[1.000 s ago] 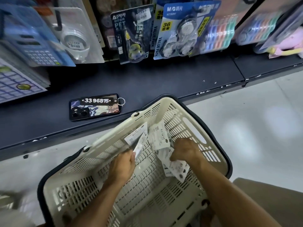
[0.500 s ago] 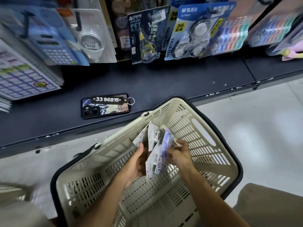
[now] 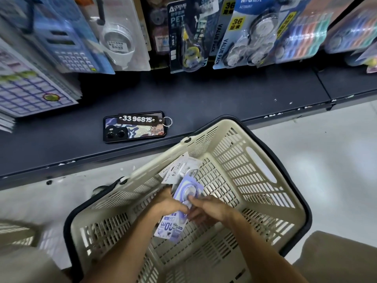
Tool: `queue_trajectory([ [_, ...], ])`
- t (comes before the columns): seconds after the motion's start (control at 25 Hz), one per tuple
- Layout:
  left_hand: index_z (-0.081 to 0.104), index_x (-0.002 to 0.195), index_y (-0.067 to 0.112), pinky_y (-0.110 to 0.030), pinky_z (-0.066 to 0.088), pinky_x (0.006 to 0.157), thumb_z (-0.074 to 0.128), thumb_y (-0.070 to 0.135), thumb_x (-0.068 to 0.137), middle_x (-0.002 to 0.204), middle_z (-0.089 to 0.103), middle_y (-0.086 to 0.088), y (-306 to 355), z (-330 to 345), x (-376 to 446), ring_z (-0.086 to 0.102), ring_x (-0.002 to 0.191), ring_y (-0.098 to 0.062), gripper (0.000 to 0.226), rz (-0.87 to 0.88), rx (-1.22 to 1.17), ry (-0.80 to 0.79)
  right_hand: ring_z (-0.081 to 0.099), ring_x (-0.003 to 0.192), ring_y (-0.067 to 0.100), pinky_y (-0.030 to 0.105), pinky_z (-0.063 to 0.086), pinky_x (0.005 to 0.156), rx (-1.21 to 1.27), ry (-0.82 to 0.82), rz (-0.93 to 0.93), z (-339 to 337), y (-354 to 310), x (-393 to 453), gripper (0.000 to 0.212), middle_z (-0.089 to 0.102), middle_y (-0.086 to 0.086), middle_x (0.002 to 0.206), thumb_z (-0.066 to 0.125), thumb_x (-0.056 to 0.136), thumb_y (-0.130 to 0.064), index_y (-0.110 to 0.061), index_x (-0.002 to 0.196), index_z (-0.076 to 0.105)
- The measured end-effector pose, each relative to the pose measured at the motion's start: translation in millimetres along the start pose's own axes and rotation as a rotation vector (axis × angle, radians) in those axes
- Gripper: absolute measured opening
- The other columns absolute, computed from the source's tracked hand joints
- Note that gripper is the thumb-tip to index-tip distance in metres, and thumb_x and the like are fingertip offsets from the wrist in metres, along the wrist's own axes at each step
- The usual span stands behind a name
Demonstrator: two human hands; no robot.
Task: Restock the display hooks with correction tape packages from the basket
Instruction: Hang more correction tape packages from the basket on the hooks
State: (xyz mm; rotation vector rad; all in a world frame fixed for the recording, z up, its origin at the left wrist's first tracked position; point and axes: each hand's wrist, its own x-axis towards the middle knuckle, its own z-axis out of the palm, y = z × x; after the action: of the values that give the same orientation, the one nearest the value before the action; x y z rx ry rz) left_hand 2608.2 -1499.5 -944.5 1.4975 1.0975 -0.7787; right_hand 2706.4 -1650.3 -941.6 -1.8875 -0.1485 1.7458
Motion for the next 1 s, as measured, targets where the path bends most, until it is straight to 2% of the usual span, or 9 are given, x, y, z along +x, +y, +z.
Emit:
queue_trajectory([
  [0.12, 0.066, 0.097, 0.024, -0.028, 0.058, 0.070, 0.087, 0.027, 0.041, 0.088, 0.075, 0.007, -10, 3, -3, 0.073, 0.079, -0.014, 0.060, 0.019, -0.028, 0.005, 0.068, 0.084, 0.007, 0.032, 0.057, 0.075, -0.205, 0.472, -0.194, -13, -19, 7, 0.022, 0.070, -0.014, 0.092, 0.075, 0.078, -0.039, -0.028, 0.094, 0.065],
  [0.16, 0.067, 0.102, 0.025, -0.030, 0.059, 0.074, 0.086, 0.031, 0.037, 0.091, 0.075, 0.009, -11, 4, -3, 0.073, 0.082, -0.014, 0.068, 0.040, -0.028, -0.013, 0.065, 0.092, 0.009, 0.032, 0.056, 0.077, -0.203, 0.568, -0.294, -15, -31, 9, 0.032, 0.065, -0.013, 0.102, 0.076, 0.078, -0.028, -0.028, 0.105, 0.059],
  [0.32, 0.066, 0.109, 0.027, -0.035, 0.061, 0.083, 0.083, 0.041, 0.028, 0.096, 0.075, 0.013, -20, -1, -3, 0.072, 0.087, -0.012, 0.084, 0.077, 0.033, -0.014, 0.069, 0.101, 0.023, 0.047, 0.059, 0.089, -0.053, 0.322, -0.326, -22, -64, 21, 0.060, 0.069, 0.002, 0.117, 0.071, 0.079, -0.008, -0.022, 0.134, 0.053],
  [0.44, 0.063, 0.116, 0.028, -0.039, 0.060, 0.087, 0.083, 0.041, 0.029, 0.106, 0.074, 0.012, -38, -10, -4, 0.072, 0.093, -0.012, 0.091, 0.084, 0.067, -0.029, 0.068, 0.108, 0.025, 0.046, 0.054, 0.097, -0.311, 0.182, -0.270, -27, -68, 23, 0.056, 0.070, 0.004, 0.120, 0.079, 0.071, -0.030, -0.025, 0.125, 0.065],
  [0.52, 0.063, 0.119, 0.029, -0.038, 0.060, 0.087, 0.084, 0.042, 0.033, 0.109, 0.073, 0.014, -48, -15, -8, 0.071, 0.094, -0.009, 0.090, 0.093, 0.113, -0.068, 0.070, 0.102, 0.027, 0.046, 0.056, 0.093, -0.379, 0.075, -0.270, -29, -73, 23, 0.050, 0.074, 0.007, 0.114, 0.083, 0.070, -0.030, -0.018, 0.117, 0.070],
  [0.64, 0.063, 0.114, 0.034, -0.034, 0.060, 0.086, 0.087, 0.041, 0.037, 0.106, 0.074, 0.020, -51, -19, -18, 0.071, 0.091, -0.002, 0.081, 0.126, 0.155, -0.103, 0.076, 0.090, 0.027, 0.038, 0.063, 0.074, -0.216, -0.073, -0.267, -34, -77, 13, 0.034, 0.078, 0.008, 0.104, 0.085, 0.077, -0.010, -0.015, 0.108, 0.072],
  [0.76, 0.059, 0.115, 0.040, -0.027, 0.059, 0.086, 0.089, 0.039, 0.041, 0.108, 0.074, 0.024, -38, -23, -33, 0.071, 0.095, 0.001, 0.080, 0.174, 0.182, -0.158, 0.076, 0.090, 0.029, 0.030, 0.062, 0.068, -0.096, -0.047, -0.301, -47, -77, -16, 0.029, 0.079, 0.009, 0.101, 0.086, 0.076, -0.006, -0.017, 0.100, 0.074],
  [0.88, 0.059, 0.100, 0.047, -0.024, 0.061, 0.079, 0.092, 0.032, 0.043, 0.094, 0.074, 0.031, -13, -33, -61, 0.073, 0.084, 0.005, 0.067, 0.240, 0.171, -0.229, 0.076, 0.087, 0.028, 0.032, 0.061, 0.072, 0.019, 0.043, -0.359, -74, -83, -69, 0.025, 0.078, 0.013, 0.100, 0.085, 0.076, -0.005, -0.013, 0.098, 0.078],
  [1.0, 0.064, 0.102, 0.039, -0.028, 0.062, 0.078, 0.090, 0.024, 0.044, 0.094, 0.078, 0.021, 13, -48, -102, 0.076, 0.086, -0.004, 0.066, 0.336, 0.055, -0.200, 0.076, 0.081, 0.029, 0.035, 0.062, 0.068, 0.229, 0.177, -0.524, -101, -106, -142, 0.026, 0.077, 0.019, 0.100, 0.083, 0.073, -0.008, -0.007, 0.098, 0.078],
])
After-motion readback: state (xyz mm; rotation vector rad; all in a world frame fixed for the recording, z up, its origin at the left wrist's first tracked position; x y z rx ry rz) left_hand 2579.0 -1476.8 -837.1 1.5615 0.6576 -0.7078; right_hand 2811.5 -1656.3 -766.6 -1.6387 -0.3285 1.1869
